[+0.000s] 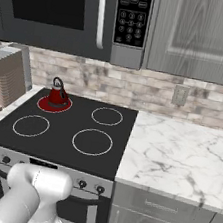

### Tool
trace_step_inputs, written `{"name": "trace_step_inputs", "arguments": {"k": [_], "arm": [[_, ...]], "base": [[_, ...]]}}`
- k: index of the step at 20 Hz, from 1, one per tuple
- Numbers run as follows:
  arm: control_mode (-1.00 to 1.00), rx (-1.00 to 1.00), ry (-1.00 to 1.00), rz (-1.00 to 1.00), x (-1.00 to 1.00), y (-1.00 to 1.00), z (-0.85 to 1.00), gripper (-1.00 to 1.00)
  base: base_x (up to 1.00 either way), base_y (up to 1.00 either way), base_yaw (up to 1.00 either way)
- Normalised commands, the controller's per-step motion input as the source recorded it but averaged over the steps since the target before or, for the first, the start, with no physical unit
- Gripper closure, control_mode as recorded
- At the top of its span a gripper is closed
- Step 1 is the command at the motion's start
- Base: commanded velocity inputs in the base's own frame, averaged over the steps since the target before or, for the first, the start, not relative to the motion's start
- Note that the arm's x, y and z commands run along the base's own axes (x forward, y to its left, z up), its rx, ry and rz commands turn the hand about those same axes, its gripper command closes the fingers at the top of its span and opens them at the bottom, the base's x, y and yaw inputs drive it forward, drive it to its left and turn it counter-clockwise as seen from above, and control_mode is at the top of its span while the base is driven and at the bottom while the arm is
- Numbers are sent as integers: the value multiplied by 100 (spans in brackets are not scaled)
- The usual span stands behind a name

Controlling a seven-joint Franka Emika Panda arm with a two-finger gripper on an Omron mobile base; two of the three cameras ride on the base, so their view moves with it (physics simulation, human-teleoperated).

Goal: The kettle is done boiling. Turn off the stove, then wait for 300 timesteps before moving the kettle to the dining table.

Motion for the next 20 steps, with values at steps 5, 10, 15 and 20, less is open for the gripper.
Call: {"name": "trace_step_inputs", "arguments": {"k": [5,10,15,20], "arm": [[-100,-2,0,3,0,14,-35,-100],[-100,0,-1,4,-1,4,-37,-100],[-100,-1,-5,5,-8,1,-39,-100],[-100,-1,-10,6,-13,0,-40,-100]], "base": [[0,0,0],[0,0,0],[0,0,0],[0,0,0]]}}
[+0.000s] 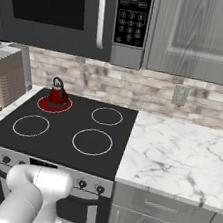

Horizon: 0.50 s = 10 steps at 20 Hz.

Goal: The kettle is done boiling. Turn off the stove, then wait for 300 timesteps before moving the kettle to the dining table.

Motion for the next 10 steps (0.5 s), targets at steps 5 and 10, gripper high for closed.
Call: {"name": "trace_step_inputs", "arguments": {"k": [5,10], "arm": [[-100,-2,-11,4,-8,0,-36,-100],[-100,-3,-10,5,0,0,-33,-100]], "base": [[0,0,0],[0,0,0]]}}
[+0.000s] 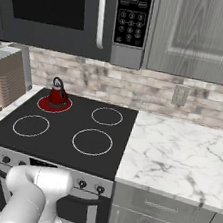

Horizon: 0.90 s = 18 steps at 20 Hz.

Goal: The kettle is done boiling. Turn off the stove, then wait for 300 timesteps before moving the kettle to the dining table.

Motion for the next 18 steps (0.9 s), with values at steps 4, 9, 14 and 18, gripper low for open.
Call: {"name": "trace_step_inputs", "arguments": {"k": [4,9,14,18], "arm": [[-100,-1,-5,6,5,2,-29,-100],[-100,0,0,3,23,2,-17,-100],[-100,0,0,1,25,5,-22,-100],[-100,0,0,1,21,8,-30,-100]], "base": [[0,0,0],[0,0,0],[0,0,0],[0,0,0]]}}
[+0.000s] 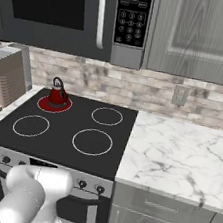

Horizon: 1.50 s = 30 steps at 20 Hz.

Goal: The kettle is done boiling. Turn off the stove, then wait for 300 timesteps before moving the kettle to the dining table.

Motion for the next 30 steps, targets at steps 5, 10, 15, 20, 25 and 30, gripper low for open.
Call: {"name": "trace_step_inputs", "arguments": {"k": [5,10,15,20,25,30], "arm": [[-100,0,0,0,23,13,-39,-100],[-100,-1,0,0,30,21,-36,-100],[-100,-2,0,0,23,20,-26,-100],[-100,-5,0,0,11,20,-19,-100],[-100,-6,-1,0,0,13,-16,-100],[-100,-7,-7,0,0,0,-5,-100]], "base": [[0,0,0],[0,0,0],[0,0,0],[0,0,0],[0,0,0],[0,0,0]]}}
